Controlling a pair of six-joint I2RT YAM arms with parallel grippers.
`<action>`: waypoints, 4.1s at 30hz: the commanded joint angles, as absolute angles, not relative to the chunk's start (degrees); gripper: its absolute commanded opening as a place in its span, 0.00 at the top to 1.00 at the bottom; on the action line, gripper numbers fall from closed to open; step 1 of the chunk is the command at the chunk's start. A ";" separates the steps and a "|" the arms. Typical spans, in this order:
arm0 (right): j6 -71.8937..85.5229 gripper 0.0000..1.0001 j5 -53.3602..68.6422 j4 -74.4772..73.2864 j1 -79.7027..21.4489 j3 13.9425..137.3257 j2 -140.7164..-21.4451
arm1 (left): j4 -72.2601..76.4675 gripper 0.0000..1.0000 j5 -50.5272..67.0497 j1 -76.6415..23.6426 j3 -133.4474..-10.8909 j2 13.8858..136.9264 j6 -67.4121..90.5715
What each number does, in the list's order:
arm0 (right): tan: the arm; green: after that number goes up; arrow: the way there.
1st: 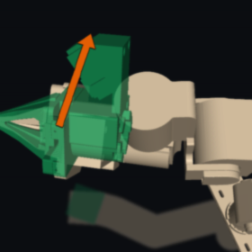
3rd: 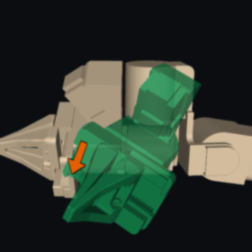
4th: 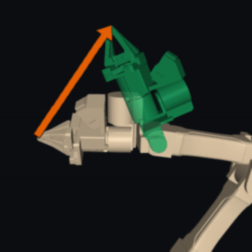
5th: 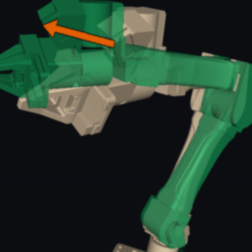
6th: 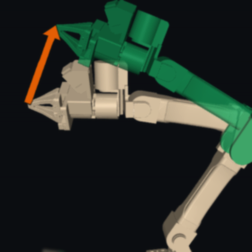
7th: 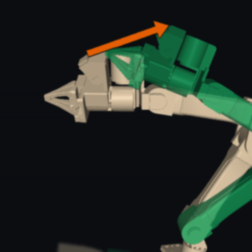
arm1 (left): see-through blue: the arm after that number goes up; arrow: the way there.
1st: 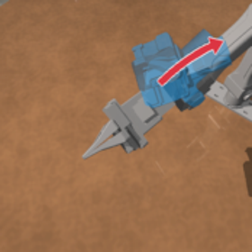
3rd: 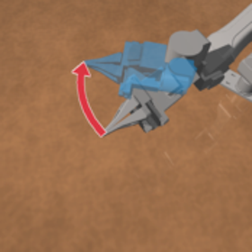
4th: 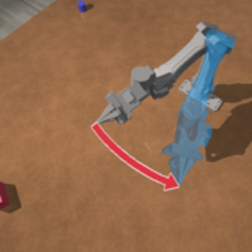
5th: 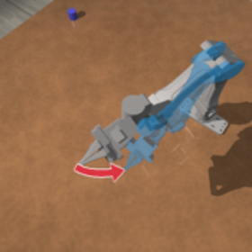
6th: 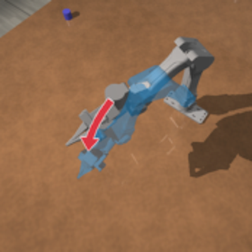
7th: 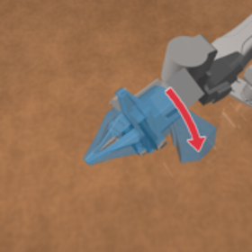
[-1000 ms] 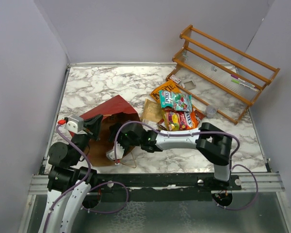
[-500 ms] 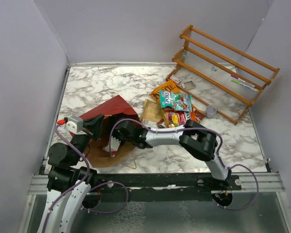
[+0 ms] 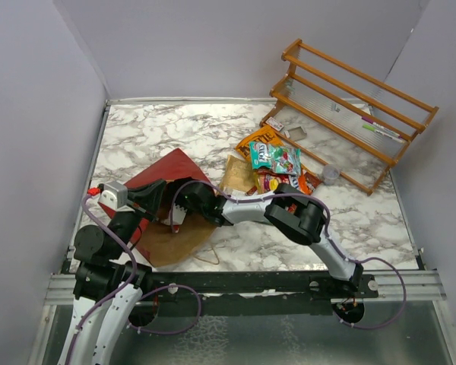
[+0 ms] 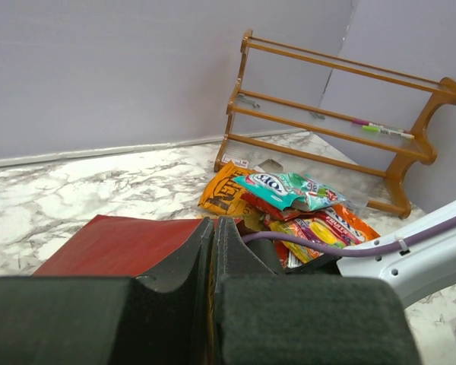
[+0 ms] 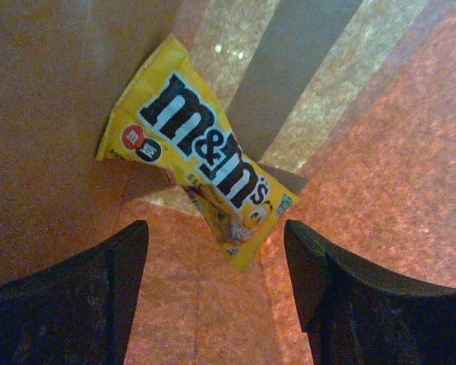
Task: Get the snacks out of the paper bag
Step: Take out the snack from the paper bag.
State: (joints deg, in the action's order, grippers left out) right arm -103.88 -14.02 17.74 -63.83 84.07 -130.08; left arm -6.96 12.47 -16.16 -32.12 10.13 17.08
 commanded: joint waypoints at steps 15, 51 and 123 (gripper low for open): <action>-111.17 0.27 0.12 26.13 -64.21 83.02 -130.77 | -3.07 0.98 13.10 -17.14 -33.29 11.55 19.43; -88.86 0.56 4.47 10.88 -63.07 94.57 -131.83 | -8.32 0.99 7.23 -18.07 -37.43 15.54 16.99; 32.93 0.47 3.64 16.05 -62.14 66.24 -107.22 | 2.36 0.99 10.17 -18.37 -40.57 25.69 18.83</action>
